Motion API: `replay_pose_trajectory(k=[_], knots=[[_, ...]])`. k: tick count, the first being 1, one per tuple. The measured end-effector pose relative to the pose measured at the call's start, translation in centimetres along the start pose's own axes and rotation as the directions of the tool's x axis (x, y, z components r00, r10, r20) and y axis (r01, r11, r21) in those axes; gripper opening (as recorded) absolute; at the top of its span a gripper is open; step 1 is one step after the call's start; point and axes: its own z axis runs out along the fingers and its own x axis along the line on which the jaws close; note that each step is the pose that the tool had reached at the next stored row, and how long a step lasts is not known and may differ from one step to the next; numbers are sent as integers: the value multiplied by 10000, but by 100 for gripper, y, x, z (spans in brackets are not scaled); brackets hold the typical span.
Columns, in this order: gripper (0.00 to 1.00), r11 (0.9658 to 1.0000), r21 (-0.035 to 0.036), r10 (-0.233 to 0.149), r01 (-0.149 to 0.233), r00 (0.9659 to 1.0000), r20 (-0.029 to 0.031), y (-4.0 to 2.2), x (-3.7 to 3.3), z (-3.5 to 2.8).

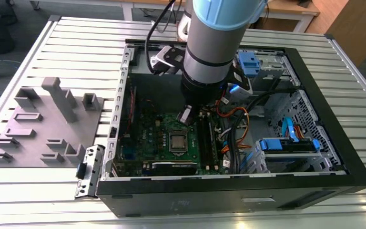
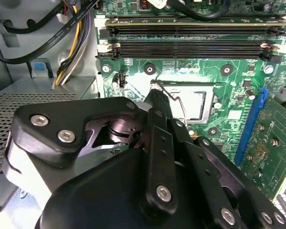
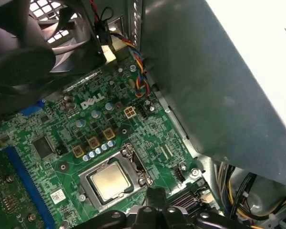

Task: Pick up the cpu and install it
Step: 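Install the first cpu locking lever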

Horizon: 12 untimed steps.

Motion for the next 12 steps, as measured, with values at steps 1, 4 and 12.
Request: replay_pose_trajectory(k=[1, 4, 12], knots=[[11, 10000, 0, -1, 1, 10000, 0, -4, 6, 0], [11, 10000, 0, 1, -1, 10000, 1, -7, 13, 0], [11, 10000, 0, -2, 2, 10000, 1, -14, 22, -1]])
